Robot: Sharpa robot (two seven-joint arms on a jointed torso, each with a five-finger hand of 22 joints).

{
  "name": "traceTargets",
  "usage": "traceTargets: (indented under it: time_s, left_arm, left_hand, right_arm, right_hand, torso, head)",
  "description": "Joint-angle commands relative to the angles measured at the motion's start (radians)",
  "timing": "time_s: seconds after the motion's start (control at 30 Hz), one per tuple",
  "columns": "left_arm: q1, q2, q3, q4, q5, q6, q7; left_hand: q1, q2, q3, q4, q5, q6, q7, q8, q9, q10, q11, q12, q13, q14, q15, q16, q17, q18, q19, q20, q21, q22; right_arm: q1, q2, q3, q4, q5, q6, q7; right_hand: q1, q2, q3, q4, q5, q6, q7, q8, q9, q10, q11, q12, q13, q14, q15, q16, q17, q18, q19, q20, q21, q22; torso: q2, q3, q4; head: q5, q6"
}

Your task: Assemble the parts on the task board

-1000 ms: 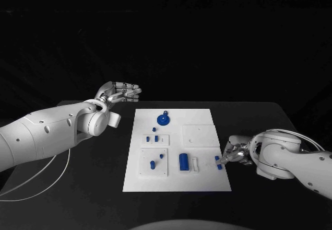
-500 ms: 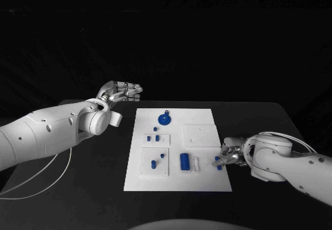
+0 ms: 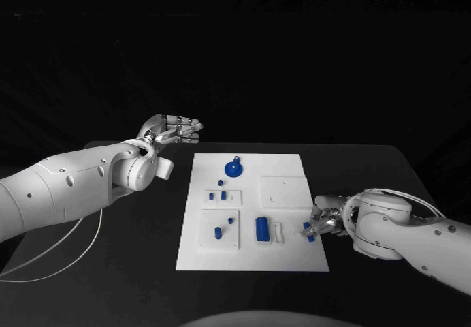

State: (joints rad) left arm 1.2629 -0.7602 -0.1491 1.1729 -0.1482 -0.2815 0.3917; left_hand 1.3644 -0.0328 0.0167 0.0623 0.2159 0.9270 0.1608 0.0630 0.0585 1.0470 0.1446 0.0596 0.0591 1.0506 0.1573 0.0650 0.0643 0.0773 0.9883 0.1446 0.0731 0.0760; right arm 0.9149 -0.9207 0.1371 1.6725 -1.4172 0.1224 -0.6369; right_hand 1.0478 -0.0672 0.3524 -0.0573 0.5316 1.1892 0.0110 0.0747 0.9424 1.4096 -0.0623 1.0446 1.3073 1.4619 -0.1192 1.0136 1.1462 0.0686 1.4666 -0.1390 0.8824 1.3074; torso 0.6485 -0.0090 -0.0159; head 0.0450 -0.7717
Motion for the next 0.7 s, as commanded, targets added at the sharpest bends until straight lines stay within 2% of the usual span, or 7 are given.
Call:
traceTargets:
  time_s: [0.03, 0.17, 0.3, 0.5, 0.7]
  left_arm:
    - [0.000, 0.000, 0.001, 0.002, 0.007, 0.012, 0.005]
    - [0.000, 0.000, 0.001, 0.002, 0.007, 0.013, 0.004]
    - [0.000, 0.000, 0.001, 0.002, 0.007, 0.014, 0.004]
    - [0.000, 0.000, 0.001, 0.002, 0.007, 0.014, 0.002]
    - [0.000, 0.000, 0.001, 0.002, 0.007, 0.015, 0.001]
  left_hand:
    - [-0.001, 0.004, -0.001, 0.006, 0.000, -0.006, -0.001, -0.002, 0.000, -0.002, 0.003, 0.000, -0.001, 0.007, -0.003, -0.004, 0.000, -0.006, 0.002, -0.001, 0.005, -0.001]
    - [0.000, 0.004, 0.000, 0.006, 0.001, -0.010, 0.000, -0.001, 0.000, -0.003, 0.004, 0.000, -0.001, 0.007, -0.003, -0.004, 0.000, -0.005, 0.002, -0.001, 0.006, -0.001]
    - [0.000, 0.004, 0.000, 0.006, 0.001, -0.010, 0.000, -0.001, 0.000, -0.003, 0.004, 0.000, -0.001, 0.007, -0.003, -0.004, 0.000, -0.005, 0.002, -0.001, 0.006, -0.001]
    - [0.000, 0.006, 0.000, 0.006, 0.002, -0.011, 0.000, -0.002, 0.000, -0.003, 0.004, 0.000, -0.001, 0.008, -0.003, -0.004, 0.000, -0.005, 0.002, -0.001, 0.006, 0.000]
    - [0.000, 0.006, 0.000, 0.006, 0.002, -0.011, 0.000, -0.002, 0.000, -0.003, 0.004, 0.000, -0.001, 0.008, -0.003, -0.004, 0.000, -0.005, 0.002, -0.001, 0.006, 0.000]
  right_arm:
    - [-0.022, 0.005, -0.019, -0.015, 0.022, -0.015, -0.020]
    - [-0.022, 0.004, -0.019, -0.011, 0.066, -0.053, -0.018]
    - [-0.022, 0.001, -0.018, 0.001, 0.122, -0.099, -0.014]
    - [-0.021, -0.005, -0.004, 0.035, 0.214, -0.170, 0.000]
    - [-0.020, -0.003, 0.009, 0.066, 0.260, -0.194, 0.010]
  right_hand:
    - [-0.020, 0.012, 0.219, -0.202, 0.019, -0.027, 0.019, 0.000, -0.125, -0.001, 0.000, -0.005, 0.017, -0.001, 0.005, -0.005, -0.001, -0.006, 0.059, 0.004, 0.001, 0.105]
    - [-0.027, 0.008, 0.231, -0.206, 0.043, -0.022, 0.018, -0.001, -0.120, 0.002, -0.002, -0.009, 0.014, -0.001, 0.004, -0.004, -0.001, -0.006, 0.059, 0.003, 0.003, 0.105]
    - [-0.027, 0.006, 0.233, -0.207, 0.048, -0.019, 0.017, -0.001, -0.117, 0.004, -0.003, -0.011, 0.011, -0.001, 0.003, -0.004, -0.002, -0.006, 0.059, 0.002, 0.004, 0.105]
    - [-0.029, 0.001, 0.234, -0.209, 0.066, -0.014, 0.016, -0.001, -0.115, 0.004, -0.004, -0.018, 0.007, -0.002, 0.002, -0.012, -0.009, -0.006, 0.059, 0.001, 0.000, 0.104]
    - [-0.028, -0.001, 0.231, -0.210, 0.077, -0.010, 0.015, -0.002, -0.115, 0.005, -0.005, -0.020, 0.005, -0.001, 0.001, -0.014, -0.012, -0.006, 0.059, 0.000, -0.002, 0.103]
  torso:
    - [0.001, 0.0000, 0.0000]
    - [0.000, 0.0001, 0.0000]
    - [0.000, -0.0002, 0.0002]
    - [0.000, -0.0005, 0.0006]
    - [0.001, -0.0002, 0.0009]
  head:
    - [0.001, -0.001]
    - [0.002, 0.000]
    - [0.003, -0.001]
    - [0.003, -0.003]
    - [0.005, -0.005]
